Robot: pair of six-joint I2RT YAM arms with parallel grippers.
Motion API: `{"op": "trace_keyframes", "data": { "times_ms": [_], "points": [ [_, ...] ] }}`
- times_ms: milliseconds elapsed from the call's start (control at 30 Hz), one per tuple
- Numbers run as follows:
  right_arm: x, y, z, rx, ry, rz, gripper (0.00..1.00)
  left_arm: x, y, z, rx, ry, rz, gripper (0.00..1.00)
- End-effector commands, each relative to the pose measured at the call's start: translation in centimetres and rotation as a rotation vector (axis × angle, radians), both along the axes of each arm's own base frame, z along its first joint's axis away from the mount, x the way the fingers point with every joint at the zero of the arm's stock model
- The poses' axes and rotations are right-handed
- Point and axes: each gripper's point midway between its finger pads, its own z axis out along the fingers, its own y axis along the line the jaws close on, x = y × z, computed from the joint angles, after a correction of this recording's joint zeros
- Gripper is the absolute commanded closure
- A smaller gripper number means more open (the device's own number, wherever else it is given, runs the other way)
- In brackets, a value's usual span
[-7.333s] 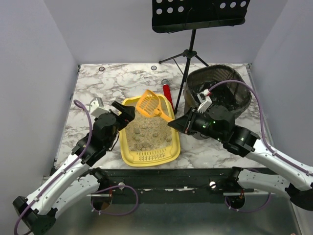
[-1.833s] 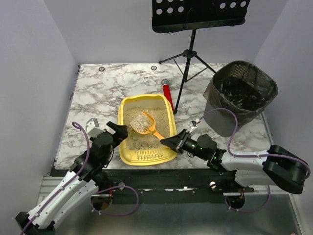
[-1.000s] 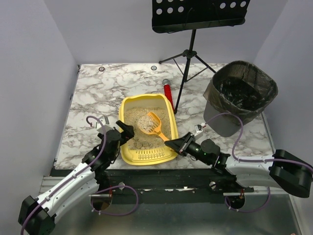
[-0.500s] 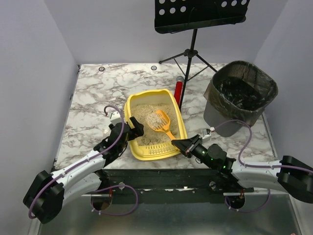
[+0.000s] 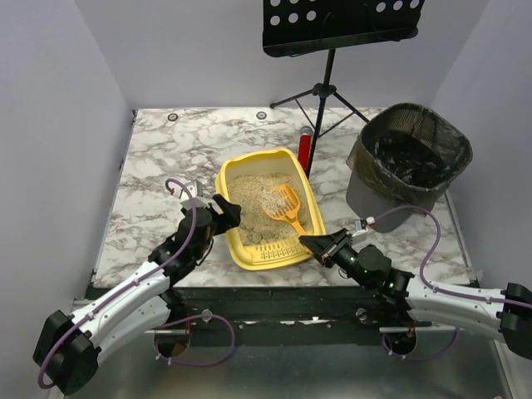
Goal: Clean the litter box
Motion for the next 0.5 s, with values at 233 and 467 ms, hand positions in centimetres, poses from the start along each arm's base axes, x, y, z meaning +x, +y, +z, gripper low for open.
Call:
{"op": "trace_keyframes", "data": {
  "times_ms": [233, 467],
  "points": [
    [0.2, 0.4, 0.7, -0.031, -0.015, 0.0, 0.99, -1.9, 1.5, -3.3, 0.21, 0.2, -0.027, 0.14],
    [0.4, 0.3, 1.4, -0.055, -0.047, -0.006, 0.99, -2.0, 2.2, -5.0, 0.439, 0.332, -0.01, 0.16]
  ]
}}
